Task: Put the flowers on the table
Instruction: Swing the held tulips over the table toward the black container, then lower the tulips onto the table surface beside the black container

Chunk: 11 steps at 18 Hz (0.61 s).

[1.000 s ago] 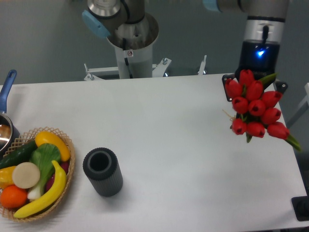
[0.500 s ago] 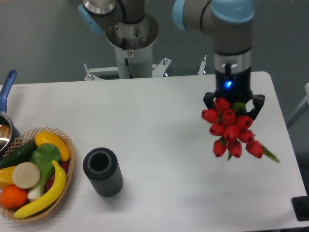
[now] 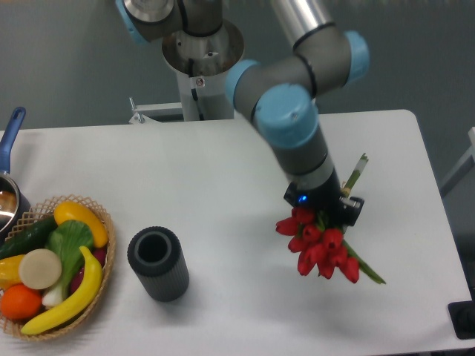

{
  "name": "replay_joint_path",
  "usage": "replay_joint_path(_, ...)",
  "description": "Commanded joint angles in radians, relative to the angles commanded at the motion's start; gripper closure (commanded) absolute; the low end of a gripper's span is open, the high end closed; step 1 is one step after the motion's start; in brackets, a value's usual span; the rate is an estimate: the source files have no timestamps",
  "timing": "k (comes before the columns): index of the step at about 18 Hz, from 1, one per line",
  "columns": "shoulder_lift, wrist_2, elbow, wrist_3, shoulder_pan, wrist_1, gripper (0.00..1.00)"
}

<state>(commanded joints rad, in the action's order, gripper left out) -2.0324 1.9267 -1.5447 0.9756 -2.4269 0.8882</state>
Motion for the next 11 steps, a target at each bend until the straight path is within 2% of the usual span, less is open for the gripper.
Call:
replay_joint_path(6, -0.101, 0.000, 0.008, 0.002, 0.023, -0.002, 0.55)
replay_joint_path(11, -0.143, -0.002, 0.011, 0.002, 0.029, -0.002, 0.55)
